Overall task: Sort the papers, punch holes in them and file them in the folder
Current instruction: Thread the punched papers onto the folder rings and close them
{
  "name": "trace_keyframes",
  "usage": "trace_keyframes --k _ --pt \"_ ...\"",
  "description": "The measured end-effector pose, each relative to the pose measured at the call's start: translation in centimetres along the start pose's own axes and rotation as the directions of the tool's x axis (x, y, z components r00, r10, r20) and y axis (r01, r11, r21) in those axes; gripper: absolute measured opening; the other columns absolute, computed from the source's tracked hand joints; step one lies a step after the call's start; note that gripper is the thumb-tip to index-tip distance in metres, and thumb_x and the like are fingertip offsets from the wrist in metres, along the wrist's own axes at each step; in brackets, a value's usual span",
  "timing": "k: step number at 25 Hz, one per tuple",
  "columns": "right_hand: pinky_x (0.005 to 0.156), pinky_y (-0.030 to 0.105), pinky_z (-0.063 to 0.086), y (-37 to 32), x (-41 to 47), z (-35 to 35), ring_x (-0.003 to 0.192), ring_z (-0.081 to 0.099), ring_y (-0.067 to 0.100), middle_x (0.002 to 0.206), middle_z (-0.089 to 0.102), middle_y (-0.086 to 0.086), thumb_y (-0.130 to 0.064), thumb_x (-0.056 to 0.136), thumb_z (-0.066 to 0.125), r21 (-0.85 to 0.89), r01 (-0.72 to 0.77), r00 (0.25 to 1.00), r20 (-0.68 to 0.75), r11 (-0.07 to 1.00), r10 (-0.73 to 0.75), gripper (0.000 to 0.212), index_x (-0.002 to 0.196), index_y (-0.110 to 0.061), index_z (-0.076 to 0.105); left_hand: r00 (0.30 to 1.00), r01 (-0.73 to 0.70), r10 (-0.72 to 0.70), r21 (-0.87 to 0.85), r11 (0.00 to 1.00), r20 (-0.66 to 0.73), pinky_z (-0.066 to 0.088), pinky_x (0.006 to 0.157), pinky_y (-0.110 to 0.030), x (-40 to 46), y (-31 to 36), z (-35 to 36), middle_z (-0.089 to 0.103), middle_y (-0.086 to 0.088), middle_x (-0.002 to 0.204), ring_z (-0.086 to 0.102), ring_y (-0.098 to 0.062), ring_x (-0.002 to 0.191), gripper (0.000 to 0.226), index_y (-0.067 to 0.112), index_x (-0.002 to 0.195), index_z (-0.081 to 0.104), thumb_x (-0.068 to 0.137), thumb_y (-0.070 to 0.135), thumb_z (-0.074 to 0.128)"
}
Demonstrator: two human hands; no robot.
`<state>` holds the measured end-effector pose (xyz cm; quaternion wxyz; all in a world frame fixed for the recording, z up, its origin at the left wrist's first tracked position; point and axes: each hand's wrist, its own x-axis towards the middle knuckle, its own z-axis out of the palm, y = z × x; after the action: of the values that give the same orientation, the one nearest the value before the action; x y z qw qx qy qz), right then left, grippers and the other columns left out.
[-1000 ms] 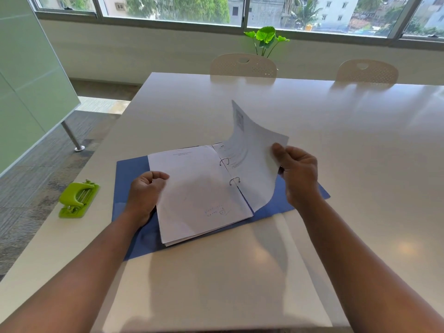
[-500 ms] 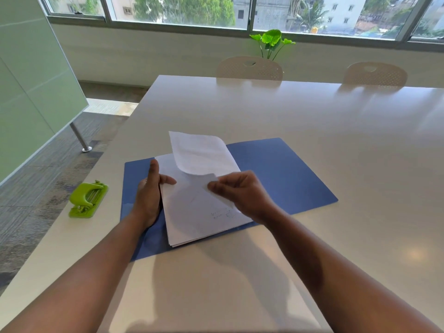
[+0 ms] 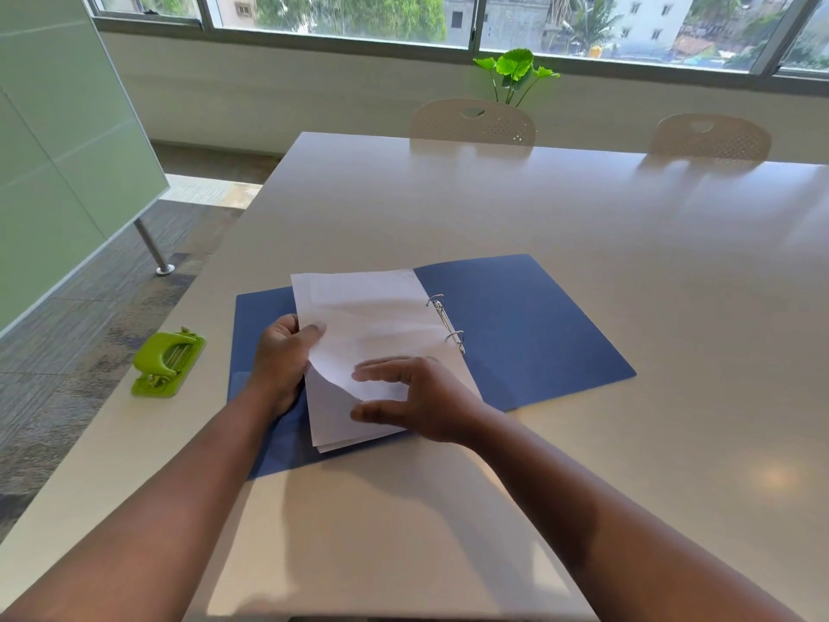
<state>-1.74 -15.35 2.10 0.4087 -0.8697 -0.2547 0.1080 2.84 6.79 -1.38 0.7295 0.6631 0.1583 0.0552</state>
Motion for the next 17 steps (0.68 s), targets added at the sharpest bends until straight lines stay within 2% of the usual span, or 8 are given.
trace_keyframes --k 3,8,10,13,17 --pt "0.121 0.035 0.030 0.9 -0.3 -0.1 0.148 0.033 0.007 0.155 0.049 -0.011 -0.065 0.078 0.075 -0.235 0.029 1.000 -0.005 0.972 -0.031 0.077 0.144 -0.030 0.057 1.000 -0.006 0.006 0.002 1.000 -0.031 0.059 0.087 -0.048 -0.1 0.2 0.1 0.072 -0.014 0.111 0.071 -0.032 0.097 0.021 0.012 0.114 0.059 0.095 0.008 0.066" --pt "0.126 0.045 0.008 2.0 -0.9 -0.3 0.158 0.005 0.012 0.169 0.020 -0.013 -0.083 0.072 0.062 -0.436 0.023 1.000 0.013 0.900 -0.019 0.101 0.157 -0.039 0.032 0.998 0.006 -0.008 -0.028 1.000 -0.061 0.059 0.073 -0.040 -0.3 0.5 0.3 0.070 -0.009 0.105 0.071 -0.024 0.086 0.043 0.013 0.132 0.045 0.095 -0.001 0.061" --pt "0.125 0.046 0.006 2.3 -1.1 -0.1 0.158 0.000 0.014 0.171 0.013 -0.012 -0.085 0.070 0.062 -0.454 0.030 0.999 0.038 0.891 -0.014 0.105 0.158 -0.041 0.026 0.998 0.030 -0.033 -0.055 0.998 -0.062 0.059 0.071 -0.039 -0.2 0.5 0.1 0.070 -0.010 0.107 0.072 -0.025 0.087 0.045 0.011 0.134 0.044 0.094 -0.002 0.061" --pt "0.123 0.046 0.005 2.5 -1.1 0.2 0.158 -0.002 0.016 0.172 0.007 -0.010 -0.084 0.072 0.063 -0.491 0.024 0.999 0.038 0.871 -0.006 0.107 0.160 -0.042 0.019 0.996 0.059 -0.063 -0.069 0.996 -0.060 0.061 0.079 -0.046 -0.1 0.5 0.2 0.071 -0.015 0.113 0.073 -0.031 0.092 0.048 0.006 0.136 0.047 0.091 -0.001 0.062" --pt "0.123 0.048 0.009 2.0 -1.5 0.9 0.158 0.002 0.020 0.172 0.009 -0.007 -0.081 0.078 0.059 -0.539 0.022 0.999 -0.017 0.842 -0.037 0.101 0.161 -0.038 0.018 0.995 0.084 -0.086 -0.052 0.995 -0.041 0.060 0.083 -0.052 -0.1 1.0 0.4 0.072 -0.023 0.111 0.072 -0.034 0.086 0.026 0.001 0.115 0.061 0.090 -0.003 0.058"
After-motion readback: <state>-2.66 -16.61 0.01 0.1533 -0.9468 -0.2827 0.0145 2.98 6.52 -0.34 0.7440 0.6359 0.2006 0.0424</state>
